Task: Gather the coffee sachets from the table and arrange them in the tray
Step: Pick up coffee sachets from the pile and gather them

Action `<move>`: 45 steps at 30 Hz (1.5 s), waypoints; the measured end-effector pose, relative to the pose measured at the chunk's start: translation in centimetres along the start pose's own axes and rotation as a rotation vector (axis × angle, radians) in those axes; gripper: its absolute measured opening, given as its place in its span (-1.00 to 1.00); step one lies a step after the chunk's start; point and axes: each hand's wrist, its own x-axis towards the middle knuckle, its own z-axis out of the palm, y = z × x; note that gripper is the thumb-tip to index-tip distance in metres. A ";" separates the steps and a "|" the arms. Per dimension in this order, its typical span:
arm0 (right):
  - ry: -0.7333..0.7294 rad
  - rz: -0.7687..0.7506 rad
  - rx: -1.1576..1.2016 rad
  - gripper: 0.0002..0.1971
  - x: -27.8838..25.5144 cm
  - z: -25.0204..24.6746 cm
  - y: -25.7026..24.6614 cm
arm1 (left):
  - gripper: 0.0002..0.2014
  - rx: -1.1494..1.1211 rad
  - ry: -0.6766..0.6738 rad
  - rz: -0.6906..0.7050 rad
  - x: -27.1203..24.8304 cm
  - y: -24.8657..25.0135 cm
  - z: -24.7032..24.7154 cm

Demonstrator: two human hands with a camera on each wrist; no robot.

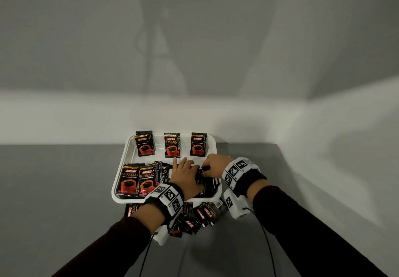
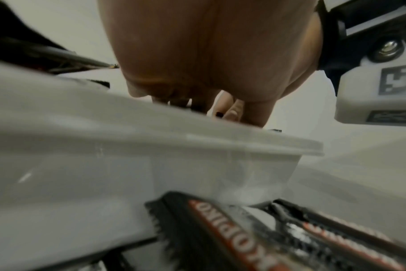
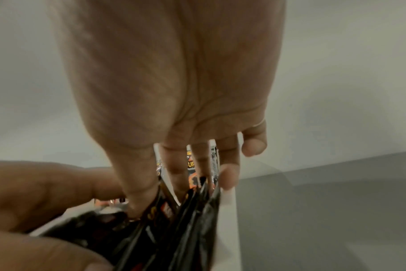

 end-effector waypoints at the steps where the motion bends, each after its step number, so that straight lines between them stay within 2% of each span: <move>1: 0.008 0.005 0.040 -0.54 -0.2 -0.1 -0.1 | -0.30 -0.014 0.007 -0.002 -0.1 0.1 -0.3; 3: 0.084 0.021 0.186 -0.46 -1.2 -0.5 -0.3 | -0.25 -0.063 0.021 0.010 -0.6 0.3 -1.1; 6: 0.352 0.078 0.425 -0.58 -4.0 0.3 -0.4 | -0.32 -0.234 0.112 0.078 -2.5 0.4 -2.9; 8: 0.519 0.177 0.604 -0.73 -6.3 2.5 -0.7 | -0.48 -0.445 0.230 0.125 -4.9 -0.2 -4.0; 10: 0.617 0.308 0.803 -0.79 -8.3 5.7 -1.3 | -0.69 -0.594 0.358 0.138 -8.2 -1.6 -4.4; 12: 0.601 0.399 0.952 -0.74 -9.7 9.0 -2.4 | -0.77 -0.721 0.508 0.009 -11.8 -3.8 -3.8; 14: 0.548 0.364 0.978 -0.70 -10.4 11.9 -3.6 | -0.68 -0.813 0.630 -0.246 -15.0 -6.6 -2.3; 16: 0.523 0.303 0.921 -0.60 -10.7 13.8 -4.8 | -0.75 -0.821 0.659 -0.505 -17.2 -9.8 -0.3; 18: 0.495 0.294 0.834 -0.47 -10.7 14.6 -5.6 | -0.77 -0.813 0.552 -0.702 -18.3 -12.1 1.6; 20: 0.471 0.303 0.739 -0.43 -10.4 14.7 -6.2 | -0.66 -0.844 0.405 -0.744 -18.2 -13.0 3.2; 25: 0.387 0.264 0.643 -0.22 -9.9 14.0 -8.1 | -0.48 -0.778 0.239 -0.566 -15.5 -11.2 4.2; 29: 0.274 0.252 0.395 -0.15 -9.3 14.0 -9.4 | -0.25 -0.659 0.143 -0.559 -13.7 -8.7 4.7; 32: 0.218 0.206 0.282 -0.16 -9.0 14.2 -10.2 | -0.33 -0.656 0.076 -0.470 -12.8 -7.2 5.2; 36: 0.203 0.122 0.295 -0.27 -9.2 14.3 -10.5 | -0.42 -0.876 -0.008 -0.434 -13.0 -6.7 5.4; 40: 0.171 0.028 0.377 -0.26 -10.8 15.1 -11.1 | -0.41 -0.887 -0.041 -0.369 -15.5 -7.4 5.4; 45: 0.173 -0.045 0.452 -0.14 -14.5 17.9 -13.6 | -0.45 -0.800 -0.044 -0.289 -20.4 -7.5 5.6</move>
